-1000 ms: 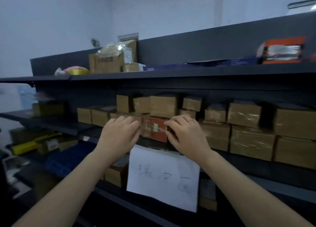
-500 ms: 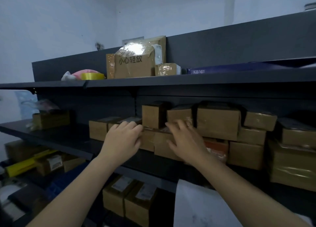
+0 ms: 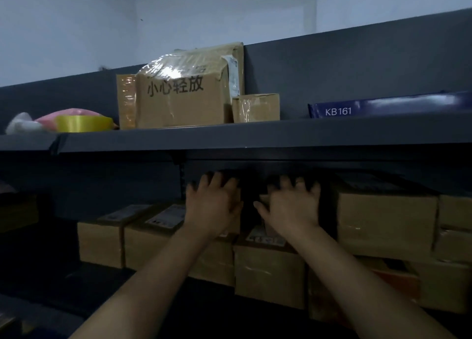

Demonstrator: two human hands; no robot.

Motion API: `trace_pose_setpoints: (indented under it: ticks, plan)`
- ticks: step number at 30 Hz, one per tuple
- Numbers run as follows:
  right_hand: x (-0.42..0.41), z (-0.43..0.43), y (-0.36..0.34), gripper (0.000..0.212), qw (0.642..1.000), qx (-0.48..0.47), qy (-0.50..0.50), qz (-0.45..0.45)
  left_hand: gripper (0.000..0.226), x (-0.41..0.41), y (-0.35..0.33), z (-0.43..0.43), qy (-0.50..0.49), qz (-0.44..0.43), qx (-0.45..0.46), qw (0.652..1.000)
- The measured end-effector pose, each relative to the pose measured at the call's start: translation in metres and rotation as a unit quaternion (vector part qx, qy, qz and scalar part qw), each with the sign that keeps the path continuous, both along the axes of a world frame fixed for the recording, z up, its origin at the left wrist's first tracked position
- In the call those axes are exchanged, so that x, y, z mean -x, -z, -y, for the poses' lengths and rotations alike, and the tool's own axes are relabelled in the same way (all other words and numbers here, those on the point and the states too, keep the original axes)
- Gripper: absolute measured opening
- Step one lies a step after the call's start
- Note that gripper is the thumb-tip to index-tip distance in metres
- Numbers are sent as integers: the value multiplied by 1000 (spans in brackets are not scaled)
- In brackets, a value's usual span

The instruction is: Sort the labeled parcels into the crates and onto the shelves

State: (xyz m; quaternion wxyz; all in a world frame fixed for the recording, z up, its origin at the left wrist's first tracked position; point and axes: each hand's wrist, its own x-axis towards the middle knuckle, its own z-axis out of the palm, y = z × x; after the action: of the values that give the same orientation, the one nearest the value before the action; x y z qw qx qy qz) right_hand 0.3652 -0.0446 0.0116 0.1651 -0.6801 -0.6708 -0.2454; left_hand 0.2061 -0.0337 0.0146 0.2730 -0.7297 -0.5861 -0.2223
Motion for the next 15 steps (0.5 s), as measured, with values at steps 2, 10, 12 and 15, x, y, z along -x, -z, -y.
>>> trace_pose_setpoints:
  ticks: [2, 10, 12, 15]
  plan:
    - [0, -4, 7, 66, 999, 1, 33, -15, 64, -6, 2, -21, 11, 37, 46, 998]
    - [27, 7, 8, 63, 993, -77, 57, -73, 60, 24, 20, -49, 126, 137, 17, 982]
    - [39, 12, 16, 61, 984, -152, 24, -94, 59, 40, 23, -42, 138, 133, -18, 981]
    - [59, 21, 30, 58, 972, -203, 12, -120, 52, 55, 37, -34, 163, 126, -97, 974]
